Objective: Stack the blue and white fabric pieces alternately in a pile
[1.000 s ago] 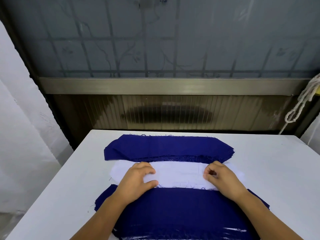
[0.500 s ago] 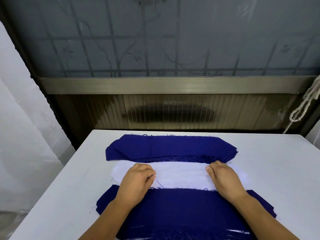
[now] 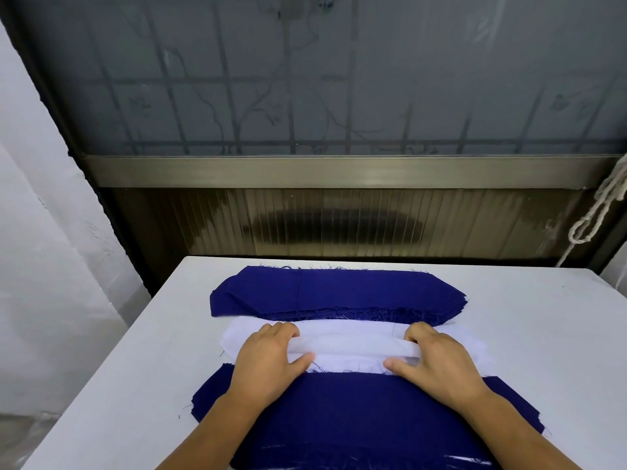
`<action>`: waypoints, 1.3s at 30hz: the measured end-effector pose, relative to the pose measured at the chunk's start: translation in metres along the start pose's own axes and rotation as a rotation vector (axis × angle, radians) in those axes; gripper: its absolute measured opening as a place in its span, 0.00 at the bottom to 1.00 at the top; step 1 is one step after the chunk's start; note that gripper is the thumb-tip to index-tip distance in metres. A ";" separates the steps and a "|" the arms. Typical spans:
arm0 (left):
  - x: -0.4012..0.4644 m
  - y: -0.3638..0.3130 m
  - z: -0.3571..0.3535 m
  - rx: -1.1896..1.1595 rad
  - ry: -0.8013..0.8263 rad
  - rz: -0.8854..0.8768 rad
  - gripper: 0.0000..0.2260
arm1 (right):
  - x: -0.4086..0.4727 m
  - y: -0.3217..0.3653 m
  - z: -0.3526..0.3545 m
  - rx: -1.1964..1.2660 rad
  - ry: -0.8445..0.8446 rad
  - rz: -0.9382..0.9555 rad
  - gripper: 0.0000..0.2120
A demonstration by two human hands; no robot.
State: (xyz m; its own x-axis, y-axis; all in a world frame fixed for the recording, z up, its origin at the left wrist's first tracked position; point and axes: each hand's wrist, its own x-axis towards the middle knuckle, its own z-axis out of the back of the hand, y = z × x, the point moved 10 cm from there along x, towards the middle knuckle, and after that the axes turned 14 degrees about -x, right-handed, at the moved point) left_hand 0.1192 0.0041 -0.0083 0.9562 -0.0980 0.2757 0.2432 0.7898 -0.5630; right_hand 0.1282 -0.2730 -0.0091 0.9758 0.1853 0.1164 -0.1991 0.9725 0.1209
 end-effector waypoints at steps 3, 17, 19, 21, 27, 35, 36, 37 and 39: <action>0.000 0.002 0.003 0.008 -0.018 0.025 0.12 | -0.001 0.000 0.004 0.055 -0.036 0.016 0.11; -0.014 0.023 0.053 -0.094 0.135 -0.017 0.12 | -0.052 -0.019 0.043 0.256 -0.086 0.063 0.12; -0.021 0.018 0.065 -0.159 0.169 -0.071 0.11 | -0.061 -0.016 0.054 0.322 -0.084 0.096 0.11; -0.029 0.012 0.074 -0.215 0.231 -0.089 0.09 | -0.066 -0.015 0.060 0.386 -0.025 0.117 0.12; -0.033 0.016 0.073 -0.292 0.344 0.153 0.06 | -0.065 -0.019 0.053 0.436 0.287 0.058 0.10; -0.032 -0.005 0.117 -0.343 -0.114 -0.011 0.14 | -0.073 -0.024 0.112 0.215 -0.431 0.016 0.08; -0.038 -0.009 0.119 -0.322 -0.112 -0.087 0.15 | -0.081 -0.022 0.112 0.197 -0.476 0.069 0.09; -0.047 -0.014 0.118 -0.304 -0.094 -0.181 0.15 | -0.089 -0.019 0.108 0.171 -0.499 0.130 0.13; -0.067 -0.023 0.107 -0.292 -0.017 -0.342 0.08 | -0.105 -0.009 0.093 0.090 -0.493 0.262 0.23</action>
State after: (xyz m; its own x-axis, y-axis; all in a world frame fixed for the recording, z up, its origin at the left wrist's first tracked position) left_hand 0.0324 0.0579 0.0696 0.8107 -0.3116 0.4957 0.5829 0.5098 -0.6328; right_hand 0.0193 -0.3147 0.0690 0.7389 0.3103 0.5982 -0.4572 0.8830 0.1067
